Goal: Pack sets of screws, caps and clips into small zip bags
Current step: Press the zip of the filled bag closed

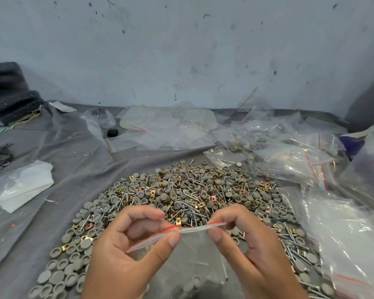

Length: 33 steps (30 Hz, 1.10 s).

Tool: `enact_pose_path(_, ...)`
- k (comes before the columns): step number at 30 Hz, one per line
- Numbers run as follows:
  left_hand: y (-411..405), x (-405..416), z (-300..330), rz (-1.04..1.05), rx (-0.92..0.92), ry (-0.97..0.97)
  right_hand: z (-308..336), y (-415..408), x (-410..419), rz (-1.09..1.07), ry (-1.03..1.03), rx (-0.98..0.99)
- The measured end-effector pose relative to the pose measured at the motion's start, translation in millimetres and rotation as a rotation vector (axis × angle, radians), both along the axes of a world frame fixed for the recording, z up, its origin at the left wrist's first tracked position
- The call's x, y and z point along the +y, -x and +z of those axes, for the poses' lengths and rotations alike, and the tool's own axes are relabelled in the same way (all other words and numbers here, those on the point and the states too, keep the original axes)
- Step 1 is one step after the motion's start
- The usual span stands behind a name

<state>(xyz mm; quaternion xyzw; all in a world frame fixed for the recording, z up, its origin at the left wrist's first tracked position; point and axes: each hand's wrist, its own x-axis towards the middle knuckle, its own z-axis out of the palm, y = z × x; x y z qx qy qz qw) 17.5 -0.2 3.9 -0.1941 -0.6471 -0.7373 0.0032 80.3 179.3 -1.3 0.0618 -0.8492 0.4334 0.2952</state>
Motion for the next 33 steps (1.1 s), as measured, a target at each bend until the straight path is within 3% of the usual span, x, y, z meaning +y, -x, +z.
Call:
enact_pose_path(13, -1.9, 0.2, -7.8, 0.068, 0.179, 0.078, 3.1, -3.0, -3.5, 0.057, 0.031, 0.063)
enact_pose_path(33, -2.9, 0.7, -8.0, -0.010, 0.088, 0.057, -2.1, -0.2, -5.5, 0.035, -0.047, 0.096)
